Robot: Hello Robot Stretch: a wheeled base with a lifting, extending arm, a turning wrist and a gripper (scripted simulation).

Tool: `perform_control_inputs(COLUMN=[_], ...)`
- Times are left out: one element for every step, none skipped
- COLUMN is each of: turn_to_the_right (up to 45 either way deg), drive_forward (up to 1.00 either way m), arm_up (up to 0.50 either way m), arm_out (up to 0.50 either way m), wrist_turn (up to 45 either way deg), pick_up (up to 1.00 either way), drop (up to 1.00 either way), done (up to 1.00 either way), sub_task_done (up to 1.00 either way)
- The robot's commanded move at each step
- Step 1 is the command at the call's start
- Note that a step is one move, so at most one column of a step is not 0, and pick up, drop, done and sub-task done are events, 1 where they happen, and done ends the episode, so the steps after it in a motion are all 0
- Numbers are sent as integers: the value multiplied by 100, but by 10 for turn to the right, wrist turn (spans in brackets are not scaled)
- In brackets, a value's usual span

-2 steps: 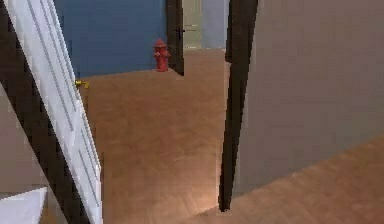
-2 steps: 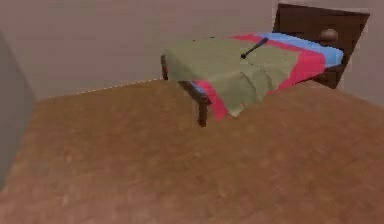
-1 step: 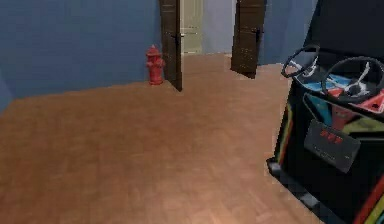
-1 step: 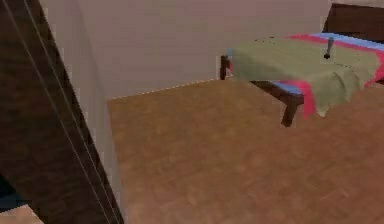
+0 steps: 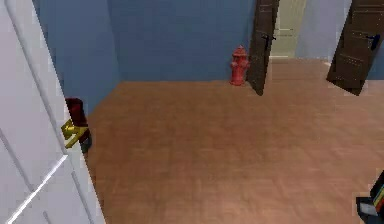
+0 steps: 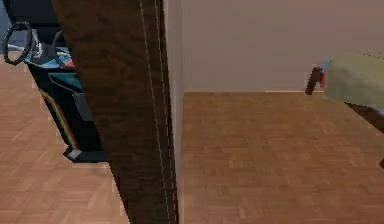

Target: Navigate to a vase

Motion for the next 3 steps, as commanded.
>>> perform_control_inputs(turn_to_the_right=[0, 330, 0], drive_forward=[45, 0, 100], arm_up=[0, 0, 0], arm_out=[0, 0, 0], wrist_turn=[0, 0, 0], pick_up=[0, 0, 0], drop=[0, 0, 0], done=[0, 0, 0], sub_task_done=[0, 0, 0])
